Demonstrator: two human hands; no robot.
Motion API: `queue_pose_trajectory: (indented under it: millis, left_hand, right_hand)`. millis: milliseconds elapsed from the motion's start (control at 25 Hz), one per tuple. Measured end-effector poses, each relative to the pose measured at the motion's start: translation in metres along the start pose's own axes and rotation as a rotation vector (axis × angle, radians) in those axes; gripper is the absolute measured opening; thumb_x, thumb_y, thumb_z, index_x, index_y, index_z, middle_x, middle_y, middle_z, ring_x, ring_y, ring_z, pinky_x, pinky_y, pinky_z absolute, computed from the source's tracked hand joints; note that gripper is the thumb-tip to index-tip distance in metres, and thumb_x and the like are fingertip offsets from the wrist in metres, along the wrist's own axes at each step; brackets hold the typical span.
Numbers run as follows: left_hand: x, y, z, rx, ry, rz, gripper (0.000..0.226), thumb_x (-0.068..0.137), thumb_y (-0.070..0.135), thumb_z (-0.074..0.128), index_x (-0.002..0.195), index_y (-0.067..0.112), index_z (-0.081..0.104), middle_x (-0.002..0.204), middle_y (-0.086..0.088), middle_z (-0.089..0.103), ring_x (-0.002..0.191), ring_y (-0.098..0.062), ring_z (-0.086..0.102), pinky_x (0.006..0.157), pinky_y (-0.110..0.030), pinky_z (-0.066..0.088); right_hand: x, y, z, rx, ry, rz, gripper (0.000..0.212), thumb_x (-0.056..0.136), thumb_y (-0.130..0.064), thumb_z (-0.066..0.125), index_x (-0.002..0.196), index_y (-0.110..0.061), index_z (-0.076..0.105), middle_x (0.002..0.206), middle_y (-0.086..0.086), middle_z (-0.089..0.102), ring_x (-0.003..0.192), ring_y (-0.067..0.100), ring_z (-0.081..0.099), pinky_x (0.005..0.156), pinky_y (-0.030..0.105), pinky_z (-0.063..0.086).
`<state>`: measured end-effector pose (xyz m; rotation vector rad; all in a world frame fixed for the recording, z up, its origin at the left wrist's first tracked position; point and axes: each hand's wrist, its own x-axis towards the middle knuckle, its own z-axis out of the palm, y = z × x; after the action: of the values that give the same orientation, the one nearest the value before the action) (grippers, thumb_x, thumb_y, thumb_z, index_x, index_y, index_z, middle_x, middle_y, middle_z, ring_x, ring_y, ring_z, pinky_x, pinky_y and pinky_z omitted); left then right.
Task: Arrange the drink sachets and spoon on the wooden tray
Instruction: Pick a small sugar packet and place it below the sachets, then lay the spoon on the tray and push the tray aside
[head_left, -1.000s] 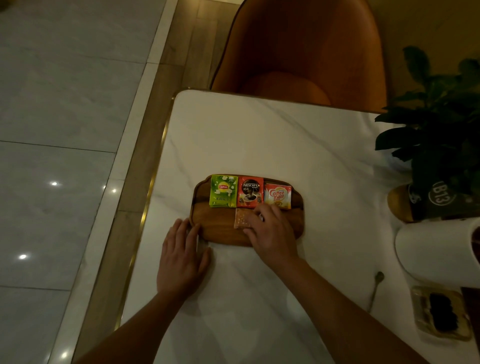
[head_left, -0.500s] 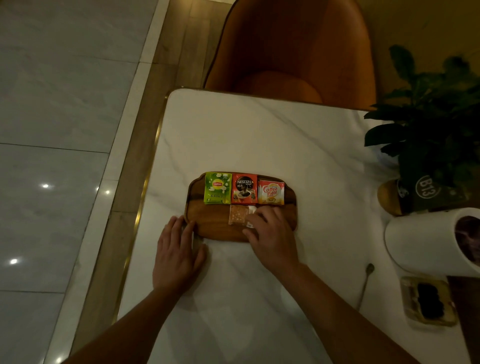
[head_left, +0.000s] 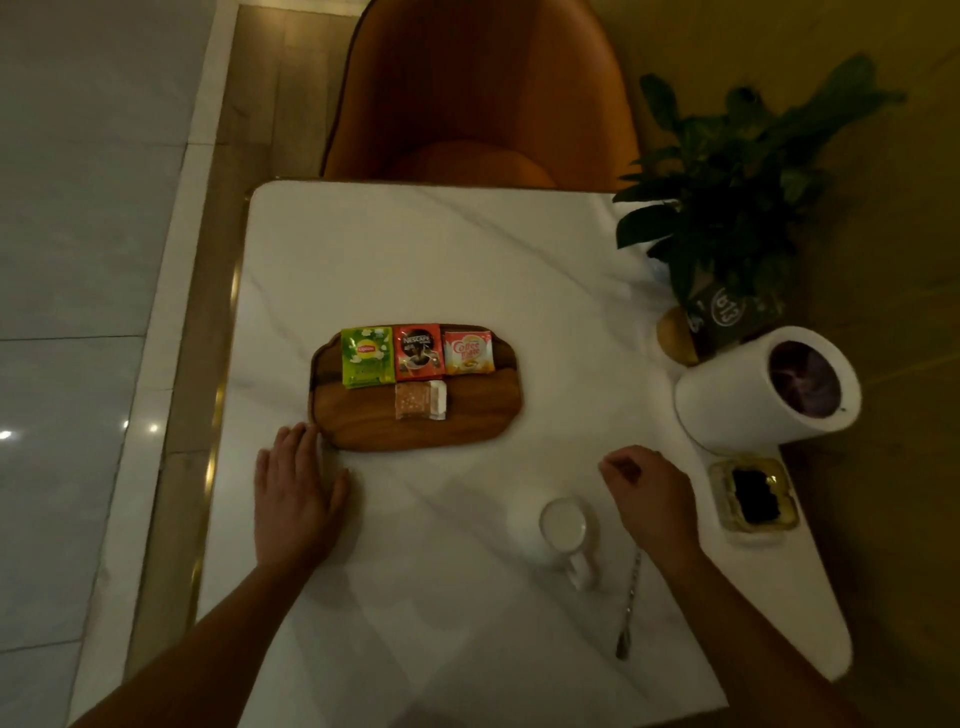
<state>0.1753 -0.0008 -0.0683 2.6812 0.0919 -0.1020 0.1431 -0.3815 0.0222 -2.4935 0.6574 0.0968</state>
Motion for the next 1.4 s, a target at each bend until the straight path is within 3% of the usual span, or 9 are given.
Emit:
queue_pose_trajectory:
  millis: [160, 320, 480, 680, 840, 1040, 1240, 1400]
  left_hand:
    - [-0.027, 0.002, 0.007, 0.072, -0.025, -0.031, 0.082, 0.09, 0.056, 0.03, 0.153, 0.004, 0.035, 0.162, -0.022, 0.031, 0.154, -0.036, 0.019, 0.126, -0.054, 0.008]
    - [-0.034, 0.0, 0.012, 0.098, -0.035, -0.035, 0.081, 0.092, 0.059, 0.026, 0.155, 0.009, 0.034, 0.166, -0.018, 0.025, 0.156, -0.033, 0.012, 0.127, -0.052, 0.004]
    - [-0.034, -0.001, 0.012, 0.1, -0.017, -0.037, 0.079, 0.092, 0.059, 0.028, 0.154, 0.011, 0.037, 0.166, -0.017, 0.027, 0.156, -0.033, 0.014, 0.126, -0.049, 0.004]
    - [-0.034, -0.002, 0.014, 0.114, -0.019, -0.033, 0.079, 0.092, 0.059, 0.029, 0.155, 0.011, 0.035, 0.167, -0.016, 0.024, 0.156, -0.031, 0.012, 0.126, -0.048, 0.003]
    - [-0.035, -0.001, 0.014, 0.127, -0.006, -0.029, 0.078, 0.092, 0.059, 0.029, 0.154, 0.011, 0.035, 0.166, -0.016, 0.026, 0.156, -0.032, 0.013, 0.126, -0.05, 0.006]
    - [-0.035, 0.001, 0.014, 0.132, 0.003, -0.027, 0.079, 0.091, 0.058, 0.028, 0.153, 0.009, 0.038, 0.165, -0.018, 0.028, 0.155, -0.033, 0.015, 0.126, -0.051, 0.007]
    - [-0.036, 0.002, 0.012, 0.118, 0.004, -0.021, 0.079, 0.092, 0.059, 0.029, 0.153, 0.011, 0.038, 0.165, -0.017, 0.027, 0.156, -0.032, 0.014, 0.127, -0.051, 0.007]
    - [-0.035, 0.002, 0.012, 0.144, 0.001, -0.018, 0.077, 0.092, 0.058, 0.029, 0.153, 0.011, 0.04, 0.165, -0.017, 0.03, 0.155, -0.032, 0.017, 0.126, -0.052, 0.01]
  right_hand:
    - [-0.007, 0.053, -0.012, -0.094, -0.083, 0.227, 0.016, 0.089, -0.03, 0.068, 0.088, -0.014, 0.069, 0.094, 0.008, 0.073, 0.088, 0.027, 0.066, 0.071, 0.03, 0.046]
    - [-0.017, 0.068, -0.006, -0.239, -0.157, 0.315, 0.029, 0.087, -0.045, 0.067, 0.078, -0.018, 0.062, 0.081, 0.002, 0.068, 0.071, 0.02, 0.058, 0.061, 0.029, 0.046]
    - [-0.022, 0.071, -0.001, -0.263, -0.172, 0.356, 0.037, 0.085, -0.048, 0.068, 0.081, -0.012, 0.066, 0.082, 0.004, 0.069, 0.071, 0.022, 0.061, 0.056, 0.027, 0.042]
    - [-0.031, 0.076, 0.005, -0.273, -0.174, 0.309, 0.019, 0.088, -0.031, 0.068, 0.084, -0.012, 0.067, 0.087, 0.006, 0.071, 0.077, 0.023, 0.064, 0.062, 0.027, 0.044]
    - [-0.034, 0.076, 0.006, -0.245, -0.141, 0.302, 0.022, 0.087, -0.024, 0.065, 0.067, -0.014, 0.062, 0.066, -0.001, 0.063, 0.062, 0.016, 0.059, 0.052, 0.026, 0.042]
    - [-0.023, 0.052, -0.01, -0.208, -0.044, 0.105, 0.016, 0.086, -0.021, 0.065, 0.072, -0.02, 0.058, 0.071, -0.004, 0.063, 0.066, 0.016, 0.059, 0.057, 0.029, 0.044]
    - [-0.004, -0.015, -0.015, -0.312, -0.049, -0.252, 0.009, 0.089, -0.023, 0.062, 0.082, -0.018, 0.064, 0.081, 0.0, 0.066, 0.071, 0.018, 0.061, 0.062, 0.033, 0.051]
    - [0.009, -0.071, -0.001, -0.427, -0.103, -0.559, 0.015, 0.095, -0.024, 0.053, 0.092, -0.015, 0.064, 0.092, 0.003, 0.064, 0.085, 0.021, 0.059, 0.069, 0.039, 0.051]
